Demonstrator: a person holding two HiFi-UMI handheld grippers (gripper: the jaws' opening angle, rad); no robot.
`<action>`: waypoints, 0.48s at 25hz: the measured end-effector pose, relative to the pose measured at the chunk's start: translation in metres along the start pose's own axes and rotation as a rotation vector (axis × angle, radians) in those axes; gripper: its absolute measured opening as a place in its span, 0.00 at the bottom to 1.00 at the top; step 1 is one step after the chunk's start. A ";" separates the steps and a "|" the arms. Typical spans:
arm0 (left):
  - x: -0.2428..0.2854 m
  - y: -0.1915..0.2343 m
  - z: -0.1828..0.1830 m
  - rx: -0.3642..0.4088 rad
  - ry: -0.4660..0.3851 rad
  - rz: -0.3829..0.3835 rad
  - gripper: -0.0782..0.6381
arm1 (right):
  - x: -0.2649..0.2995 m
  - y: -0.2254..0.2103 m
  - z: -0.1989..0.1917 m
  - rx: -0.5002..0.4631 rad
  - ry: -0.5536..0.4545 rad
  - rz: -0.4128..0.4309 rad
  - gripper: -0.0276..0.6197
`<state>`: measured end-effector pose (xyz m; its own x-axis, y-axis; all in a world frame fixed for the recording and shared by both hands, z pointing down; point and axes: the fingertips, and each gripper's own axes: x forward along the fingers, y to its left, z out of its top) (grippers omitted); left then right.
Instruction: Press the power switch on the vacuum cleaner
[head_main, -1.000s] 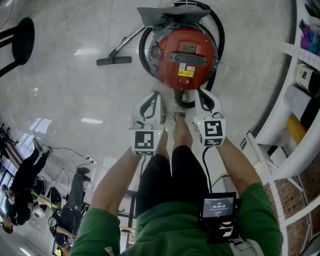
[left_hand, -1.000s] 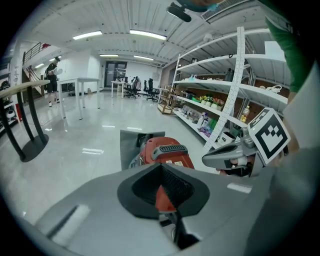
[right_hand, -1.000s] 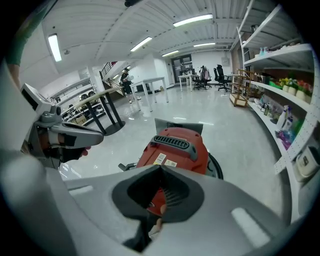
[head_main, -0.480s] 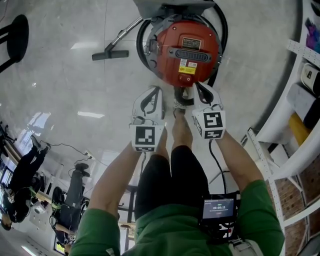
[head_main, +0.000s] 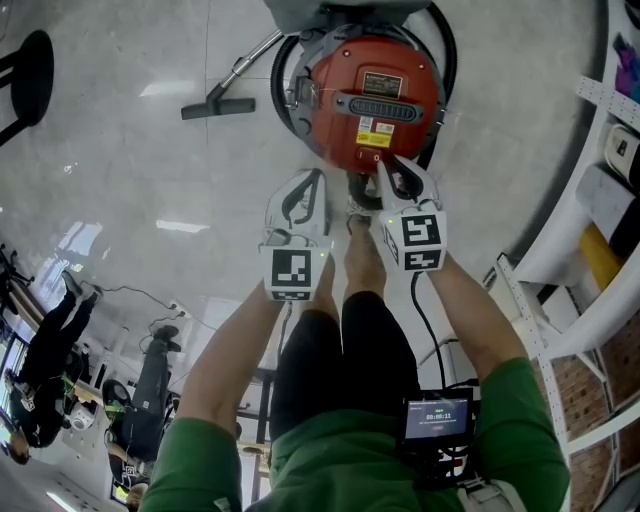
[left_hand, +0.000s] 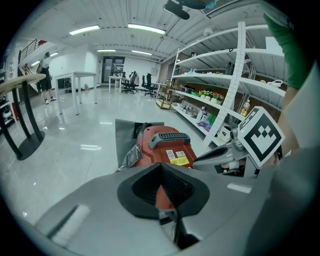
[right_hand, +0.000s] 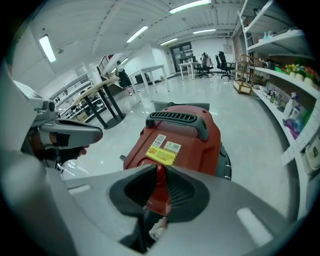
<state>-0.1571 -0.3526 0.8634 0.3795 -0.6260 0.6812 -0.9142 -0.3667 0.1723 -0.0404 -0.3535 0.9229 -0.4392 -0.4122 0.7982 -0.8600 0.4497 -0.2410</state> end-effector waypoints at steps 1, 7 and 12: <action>0.001 0.000 0.001 0.001 -0.001 -0.001 0.12 | 0.000 0.000 0.000 -0.001 0.001 -0.001 0.12; 0.003 0.001 0.003 -0.003 -0.001 0.004 0.12 | 0.002 -0.002 -0.003 0.008 0.012 -0.005 0.12; 0.003 0.002 0.003 0.000 0.003 0.007 0.12 | 0.003 -0.003 -0.003 0.023 0.017 -0.006 0.12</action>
<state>-0.1575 -0.3573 0.8644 0.3725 -0.6266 0.6846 -0.9170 -0.3619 0.1677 -0.0383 -0.3534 0.9279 -0.4295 -0.4014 0.8090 -0.8687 0.4285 -0.2486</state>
